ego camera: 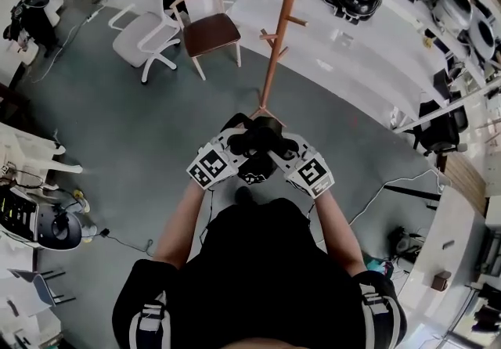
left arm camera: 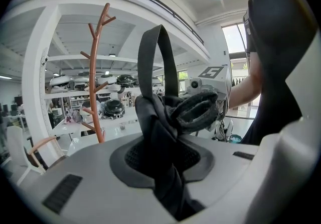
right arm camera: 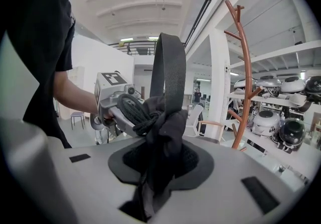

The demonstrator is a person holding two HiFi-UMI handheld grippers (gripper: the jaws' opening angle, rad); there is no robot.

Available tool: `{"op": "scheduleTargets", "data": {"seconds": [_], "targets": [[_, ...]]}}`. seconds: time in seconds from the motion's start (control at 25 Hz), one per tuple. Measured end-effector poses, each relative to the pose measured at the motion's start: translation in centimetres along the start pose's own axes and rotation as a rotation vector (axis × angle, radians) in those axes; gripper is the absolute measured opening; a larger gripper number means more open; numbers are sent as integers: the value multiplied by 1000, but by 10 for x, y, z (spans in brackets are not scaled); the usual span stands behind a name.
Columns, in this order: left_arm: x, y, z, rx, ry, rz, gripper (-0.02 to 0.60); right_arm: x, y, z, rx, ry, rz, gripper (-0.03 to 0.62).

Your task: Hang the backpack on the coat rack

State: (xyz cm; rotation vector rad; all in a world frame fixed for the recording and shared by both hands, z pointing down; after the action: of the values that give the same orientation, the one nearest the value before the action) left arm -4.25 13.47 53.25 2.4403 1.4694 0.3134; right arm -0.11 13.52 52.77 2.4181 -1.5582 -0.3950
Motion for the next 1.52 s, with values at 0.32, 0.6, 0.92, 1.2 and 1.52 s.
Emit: {"op": "scheduleTargets", "data": {"seconds": [0.32, 0.6, 0.92, 1.2, 1.52], "targets": [[-28, -2, -7, -20, -11, 7, 98, 14, 25, 2, 2, 8, 4, 110], [-65, 15, -3, -38, -25, 20, 98, 52, 45, 3, 18, 16, 17, 109], [-128, 50, 0, -49, -42, 36, 98, 119, 76, -4, 4, 30, 36, 109], [-172, 72, 10, -42, -55, 60, 98, 166, 94, 4, -2, 11, 66, 110], [-205, 94, 16, -49, -68, 81, 98, 205, 106, 7, 3, 0, 91, 110]]}}
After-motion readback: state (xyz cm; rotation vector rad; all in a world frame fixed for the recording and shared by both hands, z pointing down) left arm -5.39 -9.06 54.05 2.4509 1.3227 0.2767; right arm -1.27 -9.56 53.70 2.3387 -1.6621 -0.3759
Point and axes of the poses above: the fingertips, and each gripper's own axes: y forward along the fingers, x to its right, z out of its top, the point moved 2 cm from there along -y, backward along the fingers, and after that the axes turned 4 degrees about -z, right-handed, at the moved point
